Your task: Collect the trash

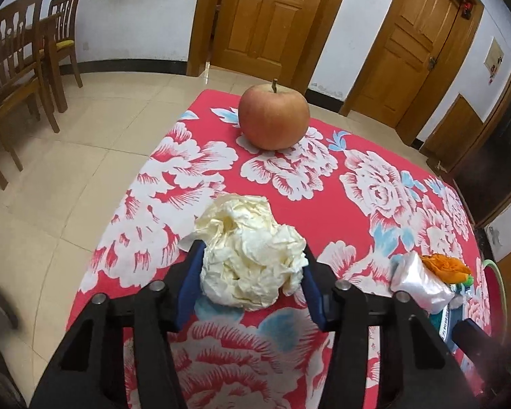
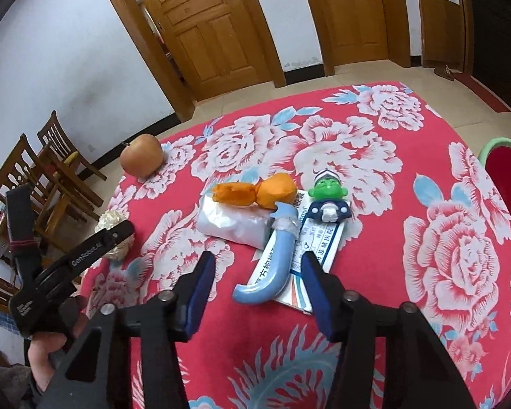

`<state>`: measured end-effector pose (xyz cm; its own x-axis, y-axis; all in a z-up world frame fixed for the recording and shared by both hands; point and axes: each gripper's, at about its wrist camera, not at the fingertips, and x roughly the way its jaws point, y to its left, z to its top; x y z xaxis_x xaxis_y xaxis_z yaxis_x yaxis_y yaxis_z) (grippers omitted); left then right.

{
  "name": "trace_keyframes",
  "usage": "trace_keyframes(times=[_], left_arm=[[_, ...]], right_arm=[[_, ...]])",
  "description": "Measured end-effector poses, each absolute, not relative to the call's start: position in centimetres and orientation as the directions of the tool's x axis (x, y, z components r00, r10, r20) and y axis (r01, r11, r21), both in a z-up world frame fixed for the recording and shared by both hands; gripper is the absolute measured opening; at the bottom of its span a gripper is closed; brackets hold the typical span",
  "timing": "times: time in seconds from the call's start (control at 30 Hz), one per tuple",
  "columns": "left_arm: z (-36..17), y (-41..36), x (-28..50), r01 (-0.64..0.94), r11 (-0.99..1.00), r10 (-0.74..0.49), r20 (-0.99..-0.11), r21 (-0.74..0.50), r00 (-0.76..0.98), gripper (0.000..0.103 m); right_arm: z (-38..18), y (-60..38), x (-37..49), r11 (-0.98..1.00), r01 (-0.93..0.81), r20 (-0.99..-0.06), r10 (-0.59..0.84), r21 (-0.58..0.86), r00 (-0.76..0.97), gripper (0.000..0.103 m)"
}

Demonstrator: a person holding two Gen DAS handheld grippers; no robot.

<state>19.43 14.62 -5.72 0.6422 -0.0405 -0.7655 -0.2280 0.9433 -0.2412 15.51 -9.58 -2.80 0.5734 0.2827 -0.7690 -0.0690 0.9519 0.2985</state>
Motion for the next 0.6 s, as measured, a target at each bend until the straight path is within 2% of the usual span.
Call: trace_keyframes(times=[0.27,0.33,0.4,0.6], left_arm=[[-5.6,14.49,19.32,-0.217,0.947,-0.04,-0.759,-0.235,0.65,0.047],[-5.61,14.46,19.32,-0.217,0.948,-0.039,-0.759,-0.234,0.65,0.046],[-5.59,14.42,19.31,-0.215,0.95,-0.034,-0.759,-0.227,0.65,0.046],[-5.34,14.15,19.15,-0.2,0.954,-0.037,-0.751,-0.223,0.659,0.044]], right_arm=[[-3.4,-9.35,16.13,0.961,-0.054,-0.771,0.25,0.271,0.586,0.038],[-3.49,-9.45,16.15,0.964,-0.048,-0.772,0.24,0.263,0.589,0.022],[-3.56,-9.57,16.15,0.965,-0.044,-0.773,0.235,0.26,0.59,0.015],[-2.6,-10.18,15.19,0.959,-0.053,-0.747,0.251,0.278,0.615,0.014]])
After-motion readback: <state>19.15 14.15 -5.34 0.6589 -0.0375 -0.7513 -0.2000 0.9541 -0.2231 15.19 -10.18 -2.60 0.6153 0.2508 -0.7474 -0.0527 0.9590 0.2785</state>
